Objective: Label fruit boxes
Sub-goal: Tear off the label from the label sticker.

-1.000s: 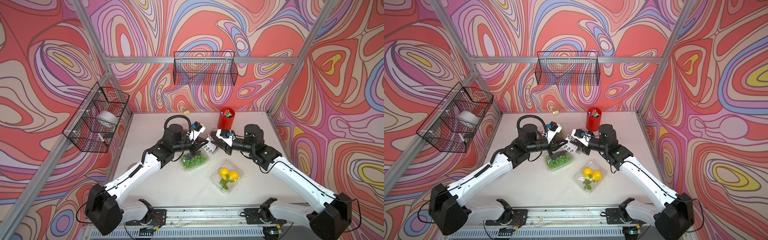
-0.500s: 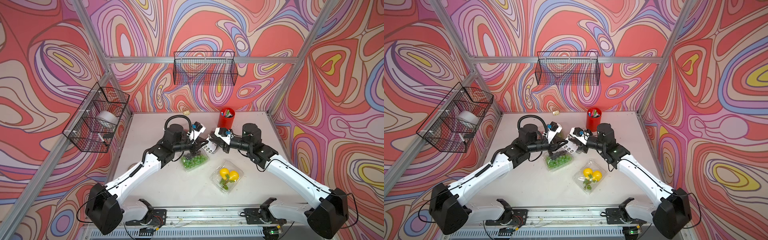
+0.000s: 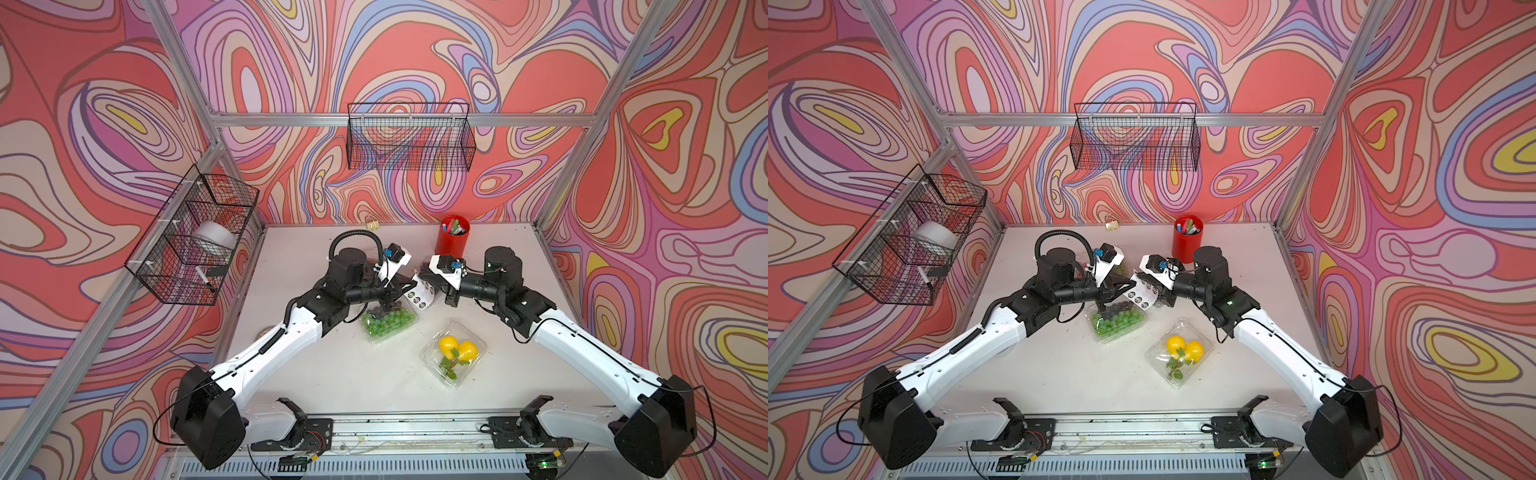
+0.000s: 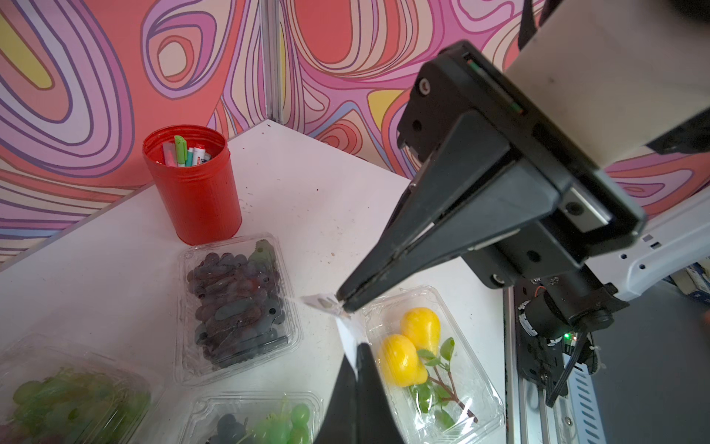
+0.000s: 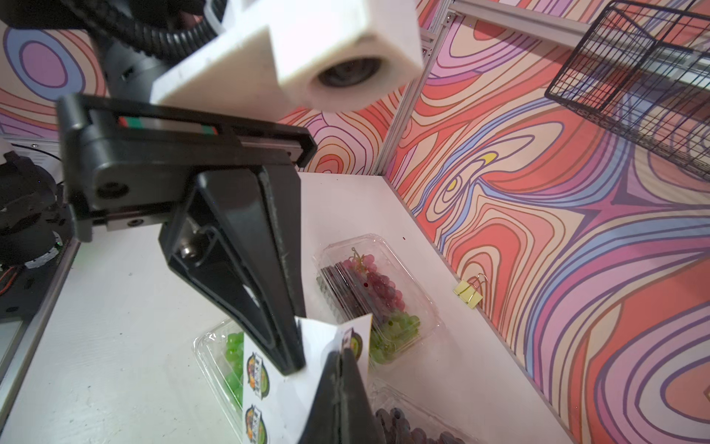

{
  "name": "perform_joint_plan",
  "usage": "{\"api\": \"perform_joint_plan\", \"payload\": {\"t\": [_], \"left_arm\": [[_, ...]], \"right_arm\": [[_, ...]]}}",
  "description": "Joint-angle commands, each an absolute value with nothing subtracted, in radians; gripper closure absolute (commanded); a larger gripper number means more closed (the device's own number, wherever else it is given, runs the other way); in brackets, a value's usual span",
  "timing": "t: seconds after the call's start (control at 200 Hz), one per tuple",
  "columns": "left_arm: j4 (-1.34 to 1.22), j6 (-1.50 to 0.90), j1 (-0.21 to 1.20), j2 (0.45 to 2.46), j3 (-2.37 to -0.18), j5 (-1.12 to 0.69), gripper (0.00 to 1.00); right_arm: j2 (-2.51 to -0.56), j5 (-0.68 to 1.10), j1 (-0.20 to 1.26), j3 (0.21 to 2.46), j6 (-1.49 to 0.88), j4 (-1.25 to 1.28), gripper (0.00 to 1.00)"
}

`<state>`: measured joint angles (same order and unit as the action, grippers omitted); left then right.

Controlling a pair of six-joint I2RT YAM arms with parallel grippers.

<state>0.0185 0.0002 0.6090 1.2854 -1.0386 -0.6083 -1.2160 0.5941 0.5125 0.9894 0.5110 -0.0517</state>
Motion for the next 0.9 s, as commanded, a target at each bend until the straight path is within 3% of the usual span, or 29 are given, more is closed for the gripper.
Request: {"api": "perform_joint_plan", "payload": {"t": [0.0,0.896], "left_arm": [[0.01,0.016,0.615,1.286,-1.062,-0.611,1.0],[0.03,0.02,0.615,1.281,-1.063,-0.572,1.0]], "right_arm": [[-1.22,0.577,0.52,1.005,0.505,-0.06,1.0],[-1.136,0.485,0.518,0.973,0.528,-0.069,1.0]]}}
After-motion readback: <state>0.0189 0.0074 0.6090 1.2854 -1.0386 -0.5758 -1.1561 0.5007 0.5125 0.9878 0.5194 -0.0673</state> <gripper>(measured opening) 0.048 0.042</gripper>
